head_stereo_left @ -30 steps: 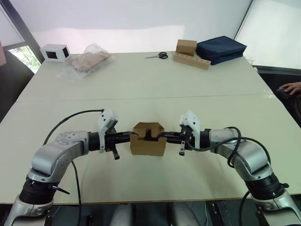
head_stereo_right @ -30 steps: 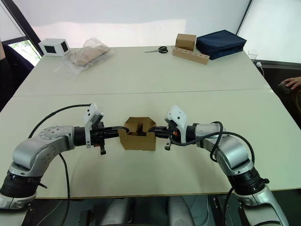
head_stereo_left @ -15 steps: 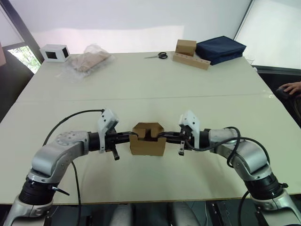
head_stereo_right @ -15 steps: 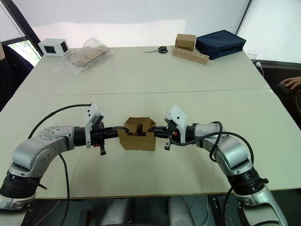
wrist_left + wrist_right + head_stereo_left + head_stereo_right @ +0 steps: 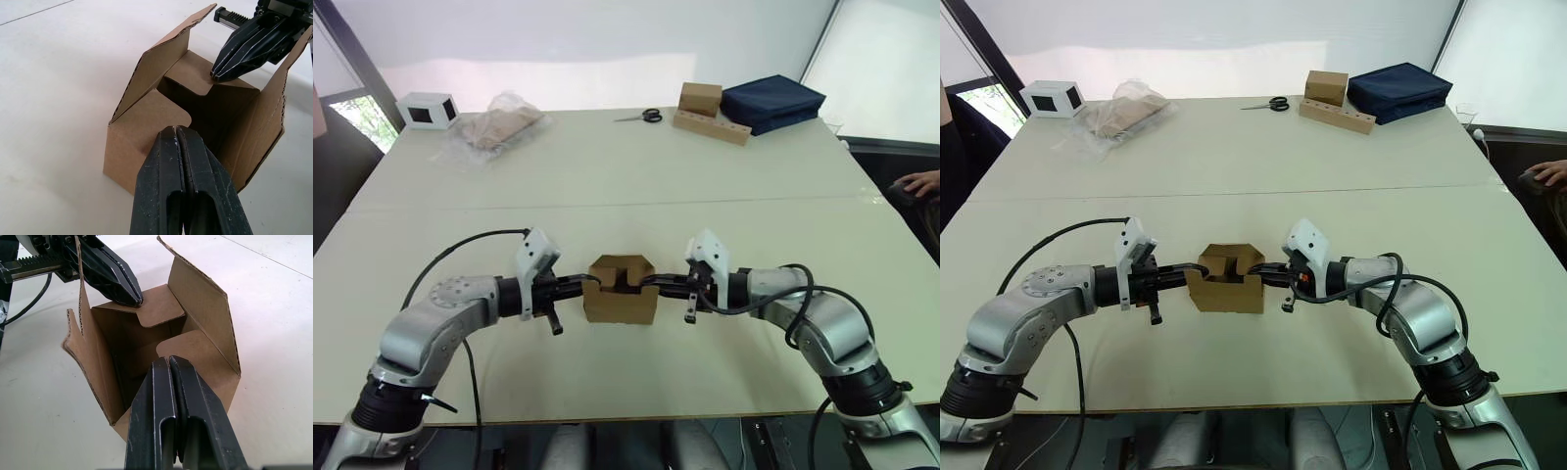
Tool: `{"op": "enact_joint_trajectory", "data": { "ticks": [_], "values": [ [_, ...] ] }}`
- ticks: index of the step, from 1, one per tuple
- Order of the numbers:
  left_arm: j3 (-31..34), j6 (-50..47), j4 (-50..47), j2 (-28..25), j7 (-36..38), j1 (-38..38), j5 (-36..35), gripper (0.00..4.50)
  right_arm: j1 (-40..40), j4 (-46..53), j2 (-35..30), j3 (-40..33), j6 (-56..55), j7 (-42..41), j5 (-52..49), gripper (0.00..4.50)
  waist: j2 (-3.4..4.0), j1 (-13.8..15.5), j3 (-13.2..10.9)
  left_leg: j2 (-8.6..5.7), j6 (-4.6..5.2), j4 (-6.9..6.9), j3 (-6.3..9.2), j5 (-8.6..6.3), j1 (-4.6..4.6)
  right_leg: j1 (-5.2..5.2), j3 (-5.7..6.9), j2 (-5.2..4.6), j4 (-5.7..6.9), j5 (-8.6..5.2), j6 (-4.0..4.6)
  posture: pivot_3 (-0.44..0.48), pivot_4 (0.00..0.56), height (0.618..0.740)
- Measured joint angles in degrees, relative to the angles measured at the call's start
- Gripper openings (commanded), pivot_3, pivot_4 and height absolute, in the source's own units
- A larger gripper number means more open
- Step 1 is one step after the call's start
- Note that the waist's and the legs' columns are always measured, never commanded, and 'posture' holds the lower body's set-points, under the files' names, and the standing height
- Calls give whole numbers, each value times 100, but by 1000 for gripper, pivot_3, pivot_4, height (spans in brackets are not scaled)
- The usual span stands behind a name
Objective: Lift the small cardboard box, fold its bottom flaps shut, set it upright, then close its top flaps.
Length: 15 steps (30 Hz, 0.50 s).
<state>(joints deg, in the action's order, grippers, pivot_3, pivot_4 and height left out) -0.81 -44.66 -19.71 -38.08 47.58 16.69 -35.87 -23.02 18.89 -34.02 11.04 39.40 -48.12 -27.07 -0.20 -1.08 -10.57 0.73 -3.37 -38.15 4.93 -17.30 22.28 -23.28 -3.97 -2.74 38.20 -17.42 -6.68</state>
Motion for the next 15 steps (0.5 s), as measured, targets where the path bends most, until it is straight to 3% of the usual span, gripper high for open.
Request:
{"op": "enact_joint_trajectory", "data": {
  "ticks": [8, 11, 15],
  "values": [
    [530, -120, 1070, -322, 382, 590, -281, 23, -19, -13, 14, 46, -110, -10, 125, 0, 0, -6, 0, 0, 1, 1, 2, -1, 0, -1, 2, 4, -1, 0, 0, 0, 150, 740],
    [569, 288, 1910, -357, 638, 1009, -2, 23, -53, -44, 45, 47, -113, -13, 158, 0, 0, -1, 0, 0, 0, 2, 0, 0, 1, -1, 2, 4, -3, 0, 0, 0, 150, 740],
    [150, 1043, 3335, -57, 1018, 1644, 610, 23, -131, -111, 97, 57, -107, -15, 200, 0, 0, 14, 0, -3, -7, 2, -1, 4, 1, 0, 5, 3, -5, 0, 1, 0, 150, 740]
  ]
}}
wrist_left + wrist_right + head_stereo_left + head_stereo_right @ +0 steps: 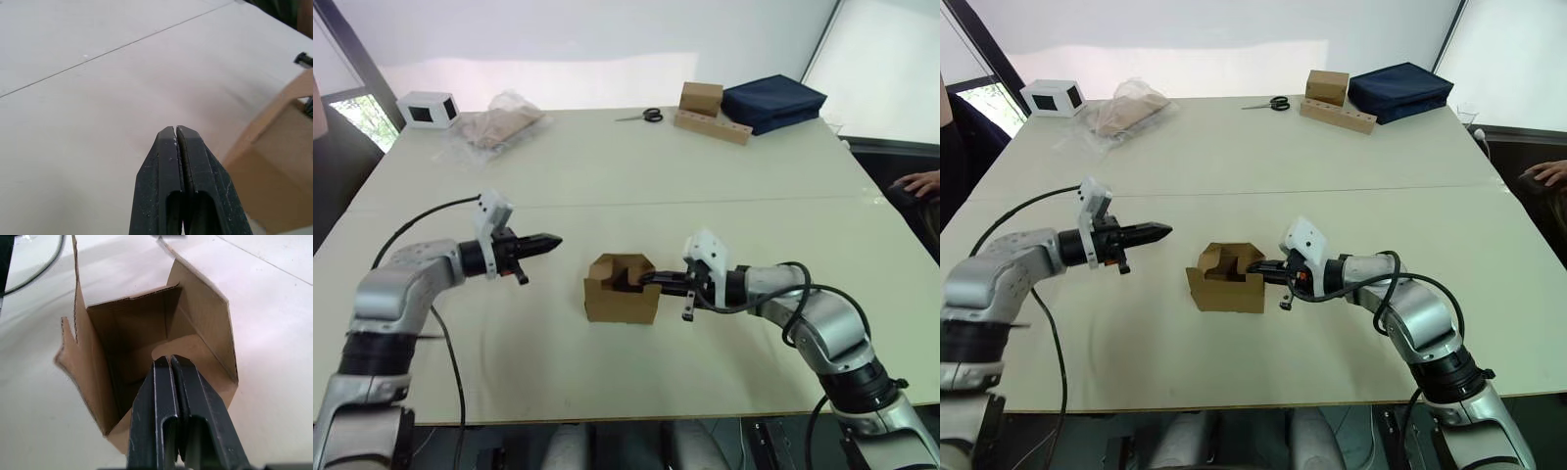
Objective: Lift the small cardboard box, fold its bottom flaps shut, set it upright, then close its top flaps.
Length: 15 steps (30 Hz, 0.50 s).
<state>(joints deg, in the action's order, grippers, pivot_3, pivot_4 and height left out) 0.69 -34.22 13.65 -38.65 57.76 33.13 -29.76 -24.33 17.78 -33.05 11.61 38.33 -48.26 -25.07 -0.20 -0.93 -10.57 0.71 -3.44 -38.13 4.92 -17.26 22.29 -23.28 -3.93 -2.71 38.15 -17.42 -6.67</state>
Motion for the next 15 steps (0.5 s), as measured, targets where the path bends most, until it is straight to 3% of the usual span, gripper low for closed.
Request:
{"op": "enact_joint_trajectory", "data": {
  "ticks": [8, 15],
  "values": [
    [-716, 1140, 2175, 983, 808, 783, 888, 23, -41, 18, 9, 4, 75, 4, 4, 0, -2, -25, -1, 0, -7, -1, 0, 4, 9, -9, 0, 1, 0, 0, 0, 0, 150, 740],
    [-781, 1420, 2742, 1306, 1205, 1006, 1155, 23, -21, 156, -54, -14, 217, 3, 1, 0, -2, -31, -1, 0, -6, 0, 1, 4, 9, -10, -1, 1, 0, 0, 0, 0, 150, 740]
  ]
}}
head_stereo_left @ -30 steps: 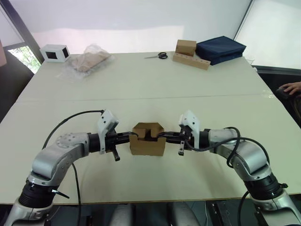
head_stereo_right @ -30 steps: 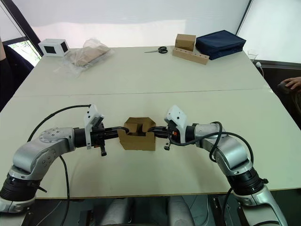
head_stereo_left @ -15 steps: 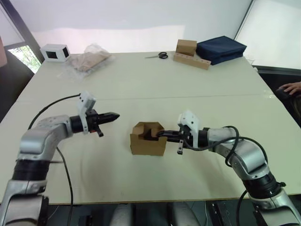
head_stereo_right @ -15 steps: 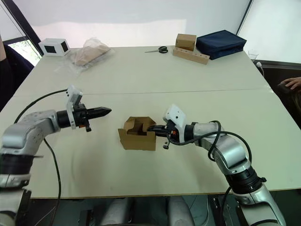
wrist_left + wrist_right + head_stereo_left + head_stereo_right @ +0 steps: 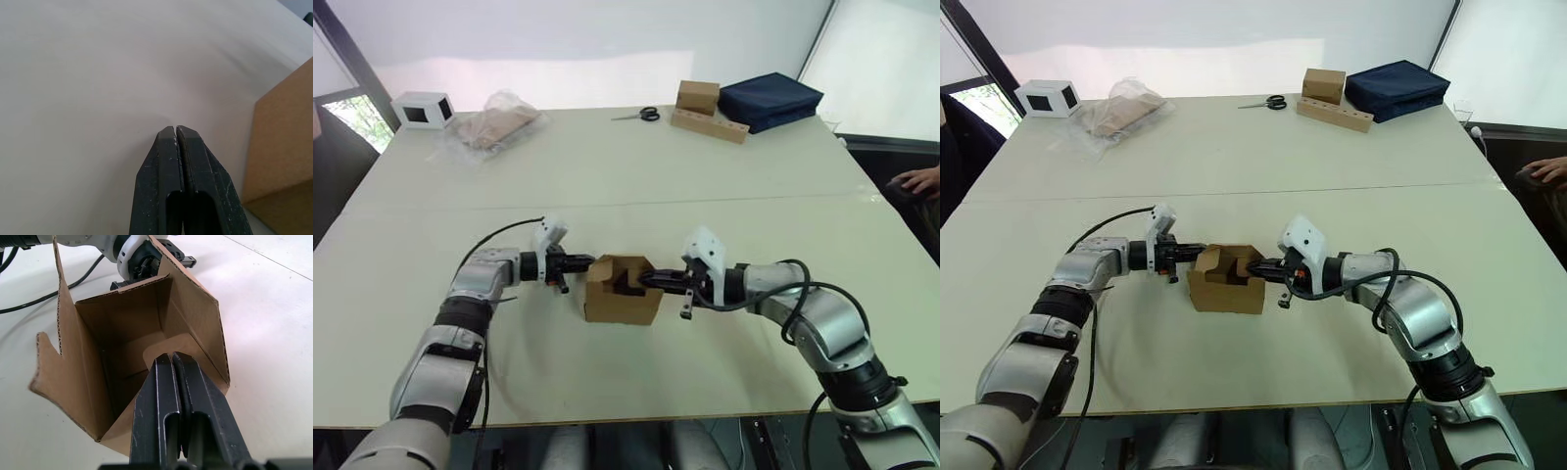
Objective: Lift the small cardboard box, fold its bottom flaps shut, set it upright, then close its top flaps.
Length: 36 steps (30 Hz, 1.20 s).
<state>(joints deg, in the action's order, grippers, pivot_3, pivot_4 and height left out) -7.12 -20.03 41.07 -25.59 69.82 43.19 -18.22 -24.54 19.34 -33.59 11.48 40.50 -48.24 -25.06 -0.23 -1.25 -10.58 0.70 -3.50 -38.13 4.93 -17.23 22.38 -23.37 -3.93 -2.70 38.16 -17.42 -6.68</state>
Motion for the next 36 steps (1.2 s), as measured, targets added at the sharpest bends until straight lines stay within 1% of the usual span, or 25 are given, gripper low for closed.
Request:
{"op": "enact_joint_trajectory", "data": {
  "ticks": [6, 12, 15, 16, 20, 25, 27, 29, 33, 36],
  "values": [
    [-10, -91, -262, -2, 164, -87, 66, 23, -12, 71, -32, -5, 73, 2, -10, 0, 0, 1, 0, 0, 3, 0, 1, -2, 0, 0, 0, -1, 1, 0, 0, 0, 150, 740],
    [-2, -454, -981, -74, 264, -442, 46, 23, -150, 196, -32, -197, 299, -1, -261, 0, 0, 2, 0, 0, 3, 0, 3, -1, 0, -1, 0, -1, 2, 0, 0, 0, 150, 740],
    [3, -549, -1172, -77, 251, -590, 41, 23, -188, 280, -119, -560, 513, -6, -572, 0, 0, 19, 0, 0, 4, 0, 3, -2, 1, 0, 0, -3, 2, 0, 0, 0, 150, 740],
    [9, -586, -1216, -83, 239, -655, 23, 23, -221, 299, -138, -812, 619, 5, -738, 0, 0, 23, 0, 0, 7, -1, 3, -4, 1, 1, 0, -4, 1, 0, 0, 0, 150, 740],
    [43, -635, -1316, -80, 194, -680, 5, 23, -245, 392, -212, -1281, 963, 57, -1192, 0, 0, 23, 0, 0, 12, 0, 4, -7, 1, 0, 1, -3, 2, 0, 0, 0, 150, 740],
    [143, -664, -1315, -88, 91, -679, 3, 23, 77, 910, -702, -1648, 1534, -63, -1929, 0, 0, 26, 0, 0, 14, 0, 3, -8, 1, 1, 0, -3, 1, 0, 0, 0, 150, 740],
    [154, -665, -1303, -89, 90, -680, 4, 23, 251, 1235, -870, -1621, 1711, -138, -2157, 0, 0, 24, 0, 1, 15, 0, 4, -8, 1, 1, 1, -1, 2, 0, 0, 0, 150, 740],
    [158, -666, -1303, -91, 91, -678, 4, 23, 348, 1516, -885, -1497, 1784, -94, -2257, 0, 0, 13, 0, 1, 16, 0, 4, -9, 1, 1, 0, 0, 2, 0, 0, 0, 150, 740],
    [161, -704, -1307, -94, 100, -653, 2, 23, 370, 1664, -610, -1031, 1764, 217, -2206, 0, 0, 7, 0, 1, 15, 0, 5, -9, 1, -1, 1, 0, 3, 0, 0, 0, 150, 740],
    [164, -723, -1312, -123, 103, -642, 1, 23, 353, 1661, -548, -829, 1679, 340, -2100, 0, 0, 24, 0, 0, 15, -1, 4, -8, 2, 0, 0, -3, 2, 0, 0, 0, 150, 740]
  ]
}}
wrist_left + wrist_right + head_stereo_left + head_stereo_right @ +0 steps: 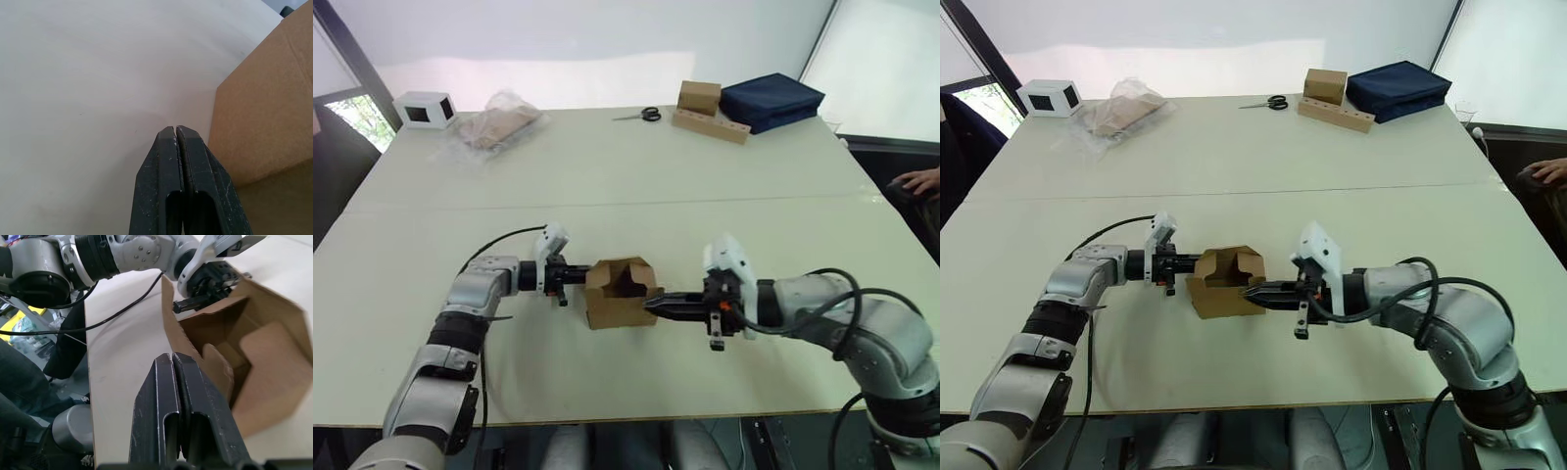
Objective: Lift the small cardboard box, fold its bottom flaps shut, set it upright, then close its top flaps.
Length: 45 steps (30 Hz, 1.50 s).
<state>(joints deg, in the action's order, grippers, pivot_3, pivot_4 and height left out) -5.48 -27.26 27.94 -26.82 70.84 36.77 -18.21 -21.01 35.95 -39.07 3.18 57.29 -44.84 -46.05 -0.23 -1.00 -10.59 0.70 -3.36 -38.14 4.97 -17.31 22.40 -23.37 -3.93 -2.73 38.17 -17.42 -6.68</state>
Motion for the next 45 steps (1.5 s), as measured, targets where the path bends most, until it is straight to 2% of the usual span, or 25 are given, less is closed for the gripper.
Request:
{"op": "enact_joint_trajectory", "data": {
  "ticks": [22, 34, 45],
  "values": [
    [19, -169, -256, 95, 9, 0, -122, 23, -399, -604, 263, 753, -527, 48, 728, 0, 0, -9, 0, 0, -2, 0, 0, 1, 0, 0, 0, 1, 0, 0, 0, 0, 150, 740],
    [18, -252, -453, 128, 5, -5, -128, 23, -400, -742, 315, 854, -648, -46, 883, 0, 0, -10, 0, 0, -2, 0, 1, 1, 0, -1, 0, 1, 0, 0, 0, 0, 150, 740],
    [24, -318, -599, 120, 3, 0, -196, 23, -524, -328, 154, 742, -419, -80, 662, 0, 0, -9, 0, 0, -1, 0, 1, 0, 0, 0, 0, 1, 0, 0, 0, 0, 150, 740]
  ]
}}
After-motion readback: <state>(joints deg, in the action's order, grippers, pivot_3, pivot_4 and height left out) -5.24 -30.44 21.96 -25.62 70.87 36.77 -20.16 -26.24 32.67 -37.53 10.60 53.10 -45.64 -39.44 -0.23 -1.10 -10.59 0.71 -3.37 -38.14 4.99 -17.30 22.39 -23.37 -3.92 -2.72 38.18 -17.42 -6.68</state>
